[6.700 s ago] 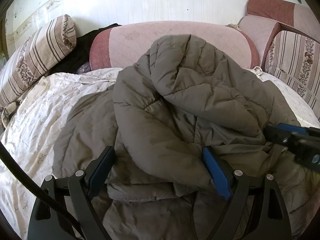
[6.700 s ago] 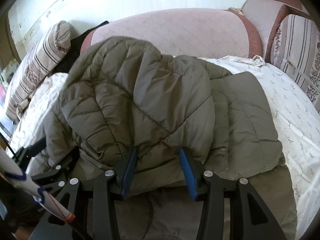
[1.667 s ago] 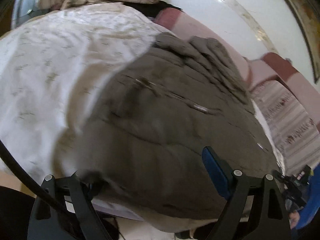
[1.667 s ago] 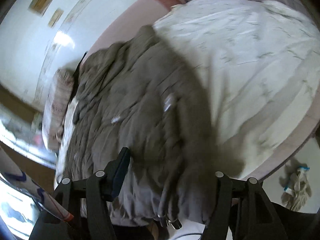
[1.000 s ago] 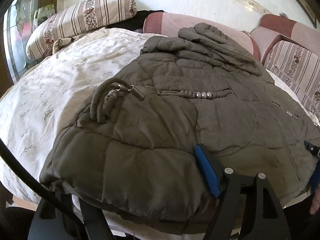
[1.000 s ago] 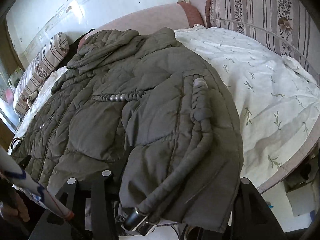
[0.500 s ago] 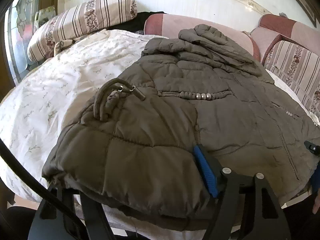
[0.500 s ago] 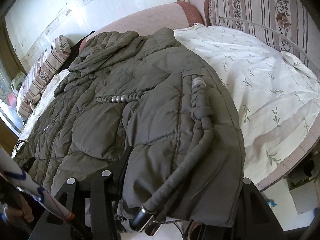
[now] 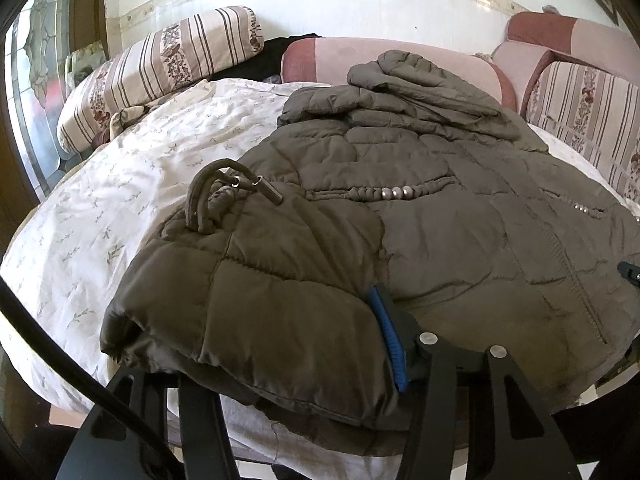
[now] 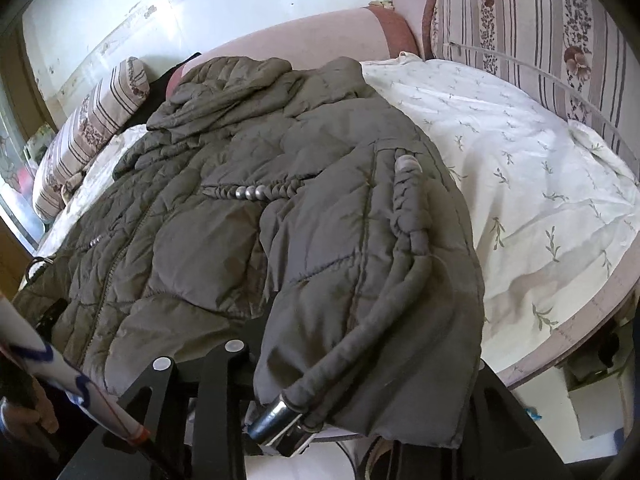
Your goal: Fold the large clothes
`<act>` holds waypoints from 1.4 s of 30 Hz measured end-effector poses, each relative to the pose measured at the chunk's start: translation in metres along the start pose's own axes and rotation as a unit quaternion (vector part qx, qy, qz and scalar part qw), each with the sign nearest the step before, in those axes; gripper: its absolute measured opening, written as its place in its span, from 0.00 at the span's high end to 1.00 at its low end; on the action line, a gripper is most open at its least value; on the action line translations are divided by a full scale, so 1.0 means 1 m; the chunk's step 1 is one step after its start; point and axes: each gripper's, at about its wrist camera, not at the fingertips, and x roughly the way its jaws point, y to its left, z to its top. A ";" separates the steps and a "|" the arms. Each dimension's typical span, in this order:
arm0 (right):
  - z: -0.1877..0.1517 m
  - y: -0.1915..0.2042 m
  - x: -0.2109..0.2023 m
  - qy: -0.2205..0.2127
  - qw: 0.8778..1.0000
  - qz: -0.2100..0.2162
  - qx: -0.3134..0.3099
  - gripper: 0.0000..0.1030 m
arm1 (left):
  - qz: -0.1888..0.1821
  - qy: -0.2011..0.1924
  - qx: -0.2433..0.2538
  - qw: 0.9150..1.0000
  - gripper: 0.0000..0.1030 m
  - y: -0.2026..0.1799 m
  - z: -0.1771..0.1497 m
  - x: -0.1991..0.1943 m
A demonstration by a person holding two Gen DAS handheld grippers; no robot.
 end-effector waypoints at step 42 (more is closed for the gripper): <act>0.007 0.013 -0.041 -0.068 0.997 0.006 -0.028 0.76 | 0.001 -0.056 0.038 0.998 0.72 -0.009 0.005 -0.043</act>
